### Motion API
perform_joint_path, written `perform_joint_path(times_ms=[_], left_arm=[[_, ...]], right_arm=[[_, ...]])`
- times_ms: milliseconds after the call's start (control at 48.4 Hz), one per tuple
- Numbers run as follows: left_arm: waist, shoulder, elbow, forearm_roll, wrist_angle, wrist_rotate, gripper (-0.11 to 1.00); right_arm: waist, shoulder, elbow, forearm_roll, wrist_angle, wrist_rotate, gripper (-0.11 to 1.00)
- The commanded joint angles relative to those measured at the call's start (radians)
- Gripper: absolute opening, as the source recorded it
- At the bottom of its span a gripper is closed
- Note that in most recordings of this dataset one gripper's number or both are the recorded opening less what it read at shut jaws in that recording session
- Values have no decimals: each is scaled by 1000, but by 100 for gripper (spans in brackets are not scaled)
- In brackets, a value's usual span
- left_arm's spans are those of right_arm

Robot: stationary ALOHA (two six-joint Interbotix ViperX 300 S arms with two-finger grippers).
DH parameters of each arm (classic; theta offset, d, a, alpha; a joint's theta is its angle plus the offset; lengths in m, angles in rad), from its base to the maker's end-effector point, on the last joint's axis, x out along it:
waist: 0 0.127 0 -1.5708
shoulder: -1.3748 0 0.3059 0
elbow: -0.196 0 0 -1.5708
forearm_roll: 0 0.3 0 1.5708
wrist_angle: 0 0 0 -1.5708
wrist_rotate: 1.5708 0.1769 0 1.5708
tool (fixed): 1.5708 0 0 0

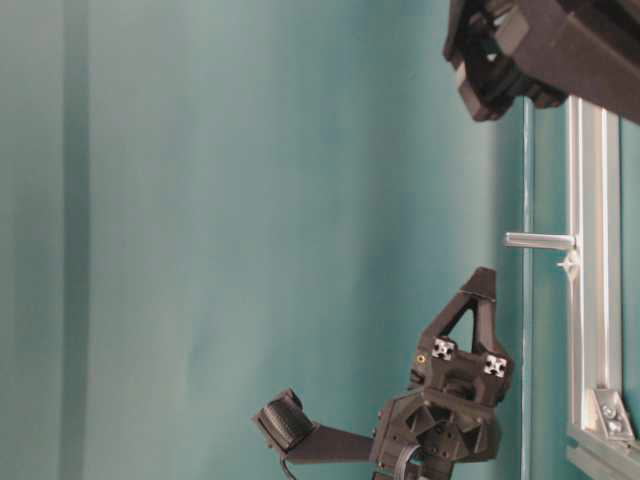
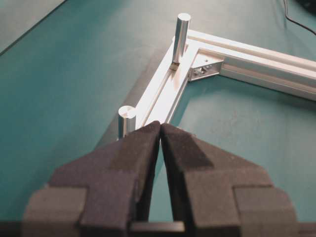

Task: Move the cable alternately left and right between 8 closely spaced pins so it hooks onto each one.
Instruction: 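Move the left arm aside and lower the right gripper toward the cable plug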

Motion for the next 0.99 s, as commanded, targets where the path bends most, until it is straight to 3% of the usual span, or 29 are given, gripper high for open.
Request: perform_joint_path(times_ms=[0,41,103,145,352,517,600,724,972], left_arm=[[-2,-87,-15,38,35,12,15],[2,-115,-14,38,72,14,12],[6,-160,-9,38,138,21,1],[5,-190,-8,38,183,28,0],[-18,-360,17,38,391,25,0],[-52,-466,77,37,495,17,0],[-78,-505,112,38,529,3,0],[-118,-557,170,38,561,-28,0],[-158,-657,258,38,563,-41,0]], right_arm=[[3,-23,-17,-2,-2,14,19],[9,-34,-26,0,23,14,17],[15,-51,-43,-2,83,14,5],[18,-64,-55,-3,143,14,0],[44,-130,-130,-6,503,14,0],[81,-141,-193,-3,699,34,0],[92,-135,-225,-3,770,74,0],[92,-117,-265,-3,856,186,0],[95,-77,-325,-6,933,345,0]])
